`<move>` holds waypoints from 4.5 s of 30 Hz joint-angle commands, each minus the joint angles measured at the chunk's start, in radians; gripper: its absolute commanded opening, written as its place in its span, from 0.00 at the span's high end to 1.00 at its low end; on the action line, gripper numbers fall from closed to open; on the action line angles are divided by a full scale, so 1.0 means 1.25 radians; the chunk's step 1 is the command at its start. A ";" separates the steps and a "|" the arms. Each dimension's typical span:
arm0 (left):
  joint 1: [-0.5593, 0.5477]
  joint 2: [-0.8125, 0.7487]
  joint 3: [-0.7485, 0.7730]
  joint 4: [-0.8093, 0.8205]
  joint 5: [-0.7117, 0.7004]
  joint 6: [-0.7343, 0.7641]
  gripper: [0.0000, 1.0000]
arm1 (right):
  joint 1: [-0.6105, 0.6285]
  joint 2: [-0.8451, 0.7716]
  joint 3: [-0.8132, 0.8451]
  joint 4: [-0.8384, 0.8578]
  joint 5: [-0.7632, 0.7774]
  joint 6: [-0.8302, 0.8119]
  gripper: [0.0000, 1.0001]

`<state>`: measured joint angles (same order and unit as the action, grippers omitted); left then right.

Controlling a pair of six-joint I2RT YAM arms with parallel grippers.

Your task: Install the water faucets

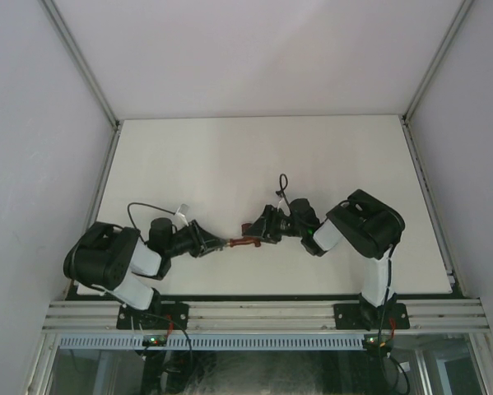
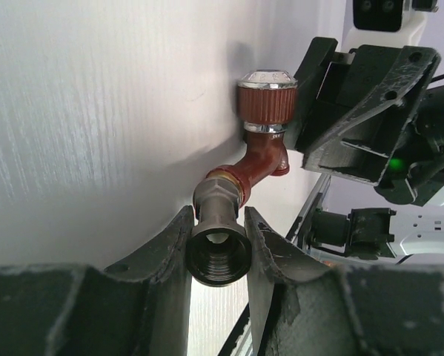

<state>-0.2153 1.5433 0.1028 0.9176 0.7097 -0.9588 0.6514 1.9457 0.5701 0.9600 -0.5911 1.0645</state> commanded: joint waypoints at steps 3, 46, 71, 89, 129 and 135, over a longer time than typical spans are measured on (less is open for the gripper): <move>-0.007 0.045 0.008 0.175 0.022 -0.053 1.00 | 0.035 0.042 -0.002 0.124 0.023 0.029 0.48; -0.008 -0.063 -0.005 0.186 0.006 -0.075 1.00 | 0.010 -0.181 0.019 -0.099 0.106 -0.193 1.00; -0.085 -0.784 0.238 -0.120 0.116 -0.103 1.00 | 0.129 -0.996 -0.133 -0.027 0.127 -0.647 1.00; -0.174 -0.661 0.267 0.237 0.086 -0.279 1.00 | 0.187 -0.862 -0.092 0.198 0.137 -0.599 1.00; -0.207 -0.640 0.282 0.203 0.030 -0.256 1.00 | 0.251 -0.733 -0.024 0.267 0.178 -0.633 1.00; -0.206 -0.652 0.291 0.155 0.034 -0.230 1.00 | 0.250 -0.749 -0.023 0.247 0.178 -0.649 1.00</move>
<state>-0.4629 0.7444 0.3862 1.1454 0.7620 -1.2881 0.9581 1.0389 0.4881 1.2503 -0.3744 0.2764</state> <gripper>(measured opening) 0.340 0.255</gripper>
